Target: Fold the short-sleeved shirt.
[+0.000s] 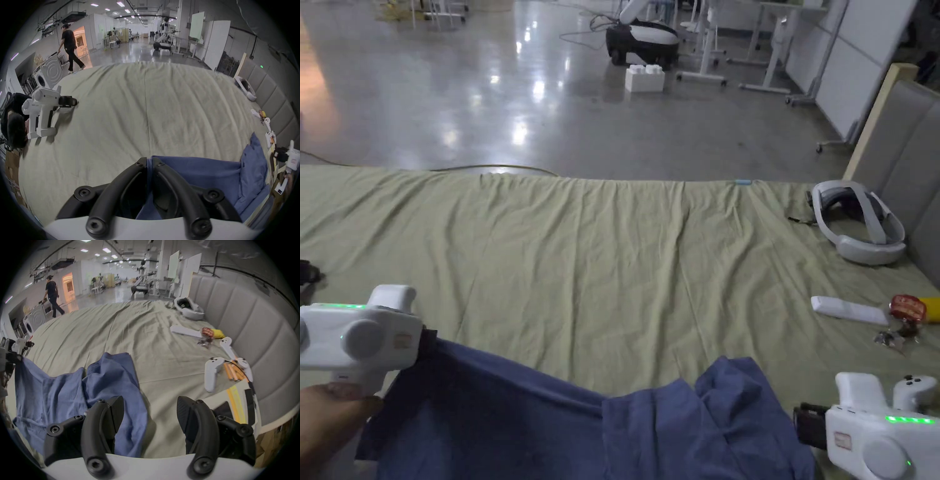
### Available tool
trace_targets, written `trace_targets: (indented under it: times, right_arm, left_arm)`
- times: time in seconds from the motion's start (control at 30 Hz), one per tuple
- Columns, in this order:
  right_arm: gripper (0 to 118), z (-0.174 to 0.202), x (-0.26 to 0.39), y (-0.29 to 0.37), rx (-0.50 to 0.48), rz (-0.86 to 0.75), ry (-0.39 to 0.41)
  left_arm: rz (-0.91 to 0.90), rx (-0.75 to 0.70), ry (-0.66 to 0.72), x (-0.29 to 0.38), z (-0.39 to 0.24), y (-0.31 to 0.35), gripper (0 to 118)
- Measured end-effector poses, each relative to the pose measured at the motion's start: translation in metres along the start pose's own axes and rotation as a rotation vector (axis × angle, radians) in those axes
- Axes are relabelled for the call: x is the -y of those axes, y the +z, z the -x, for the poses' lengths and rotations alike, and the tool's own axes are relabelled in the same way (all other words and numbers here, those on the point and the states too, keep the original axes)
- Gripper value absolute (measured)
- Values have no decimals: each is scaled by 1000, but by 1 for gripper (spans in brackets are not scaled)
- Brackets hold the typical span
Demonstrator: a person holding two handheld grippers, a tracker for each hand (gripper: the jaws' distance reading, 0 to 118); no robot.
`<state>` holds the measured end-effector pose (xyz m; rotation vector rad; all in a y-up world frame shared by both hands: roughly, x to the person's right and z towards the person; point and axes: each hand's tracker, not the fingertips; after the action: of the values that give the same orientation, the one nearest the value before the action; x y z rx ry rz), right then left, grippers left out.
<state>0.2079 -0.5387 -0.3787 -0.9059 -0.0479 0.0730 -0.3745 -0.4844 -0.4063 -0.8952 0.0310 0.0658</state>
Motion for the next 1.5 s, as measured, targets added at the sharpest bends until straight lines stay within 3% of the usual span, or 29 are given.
trace_targets:
  times: [0.13, 0.23, 0.3, 0.37, 0.43, 0.5, 0.53, 0.6, 0.8, 1.0, 1.5]
  right_arm:
    - [75, 13, -6, -52, -57, 153, -1]
    - [72, 17, -2, -79, -84, 238, -51]
    - [68, 19, 0, -85, -62, 225, -57]
    - [53, 23, -3, -81, -40, 206, -79]
    - [48, 30, -7, -80, -13, 194, -53]
    - [20, 35, -7, -77, -19, 179, -7]
    - [11, 37, -6, -77, -6, 168, 12]
    - [5, 40, -3, -77, 4, 158, 42]
    - [4, 45, -2, -31, 40, -47, 106]
    - [4, 41, -32, 35, 22, -216, 108]
    - [4, 33, -127, 240, 6, -679, 63]
  left_arm:
    - [-42, -2, -11, -2, -2, 20, 9]
    - [-52, -3, -18, 0, -3, 27, 9]
    - [-54, -7, -22, 2, -5, 30, 9]
    - [-54, -10, -21, 4, -4, 30, 9]
    - [-54, -13, -19, 6, -7, 31, 9]
    - [-52, -15, -20, 7, -8, 30, 9]
    - [-52, -18, -20, 8, -10, 31, 9]
    - [-53, -24, -19, 9, -12, 32, 9]
    - [-76, -35, -31, 6, -12, 46, 9]
    - [-159, -30, -1, -4, -7, 83, 9]
    - [-593, -18, 88, -58, 43, 276, 9]
